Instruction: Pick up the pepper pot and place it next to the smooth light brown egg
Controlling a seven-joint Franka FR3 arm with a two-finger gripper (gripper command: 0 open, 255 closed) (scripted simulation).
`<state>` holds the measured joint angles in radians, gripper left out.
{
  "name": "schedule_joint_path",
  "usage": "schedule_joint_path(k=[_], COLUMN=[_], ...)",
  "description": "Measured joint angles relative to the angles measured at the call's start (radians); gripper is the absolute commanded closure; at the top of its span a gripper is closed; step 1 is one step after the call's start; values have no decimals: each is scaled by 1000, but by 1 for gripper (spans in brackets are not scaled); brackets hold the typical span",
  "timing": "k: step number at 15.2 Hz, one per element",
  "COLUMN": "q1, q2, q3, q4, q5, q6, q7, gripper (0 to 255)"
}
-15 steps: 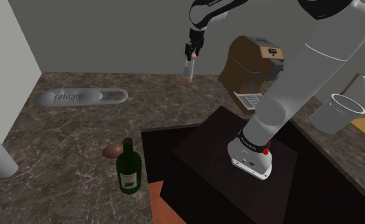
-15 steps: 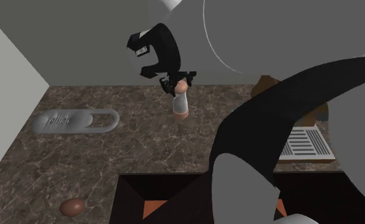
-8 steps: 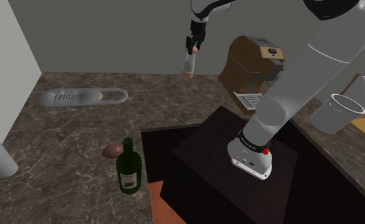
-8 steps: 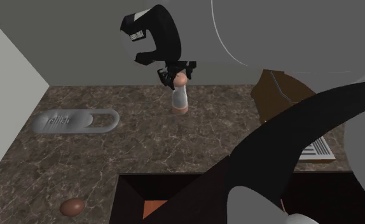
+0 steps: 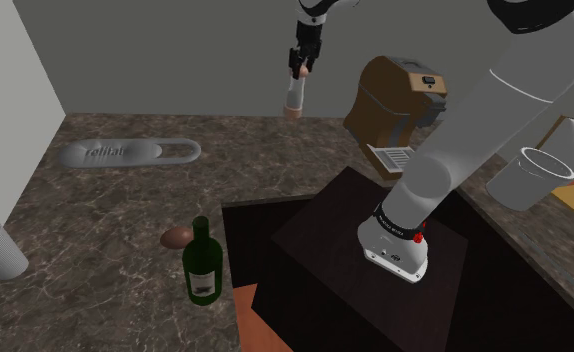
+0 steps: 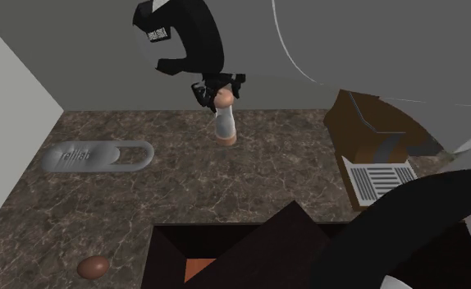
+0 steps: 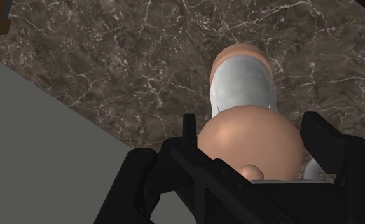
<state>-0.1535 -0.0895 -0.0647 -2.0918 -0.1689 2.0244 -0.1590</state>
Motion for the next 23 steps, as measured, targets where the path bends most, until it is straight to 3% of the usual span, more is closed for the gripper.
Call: schedule_joint_path(k=[16, 23], q1=[180, 262], q2=[38, 153], q3=[212, 295], q4=[64, 204], q5=[21, 8], q6=[-82, -133], q7=[375, 539], gripper=[255, 255])
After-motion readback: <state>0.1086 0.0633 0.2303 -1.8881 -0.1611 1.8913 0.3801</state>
